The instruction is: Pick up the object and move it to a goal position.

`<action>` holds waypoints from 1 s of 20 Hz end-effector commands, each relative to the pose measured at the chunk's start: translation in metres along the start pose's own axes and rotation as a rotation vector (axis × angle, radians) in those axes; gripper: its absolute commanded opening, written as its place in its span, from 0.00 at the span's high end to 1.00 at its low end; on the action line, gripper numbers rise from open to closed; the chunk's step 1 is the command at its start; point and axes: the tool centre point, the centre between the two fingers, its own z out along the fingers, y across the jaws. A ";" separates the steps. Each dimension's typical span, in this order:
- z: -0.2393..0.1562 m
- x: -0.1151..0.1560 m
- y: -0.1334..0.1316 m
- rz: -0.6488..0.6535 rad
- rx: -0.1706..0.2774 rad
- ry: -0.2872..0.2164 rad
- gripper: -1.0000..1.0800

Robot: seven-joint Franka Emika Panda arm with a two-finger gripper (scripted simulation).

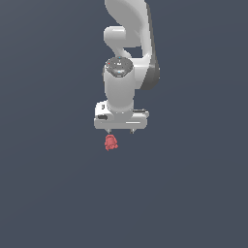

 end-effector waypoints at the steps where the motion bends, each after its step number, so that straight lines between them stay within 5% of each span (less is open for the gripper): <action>1: 0.007 -0.002 0.005 -0.018 0.000 0.000 0.04; 20: 0.074 -0.026 0.054 -0.220 0.004 0.007 0.04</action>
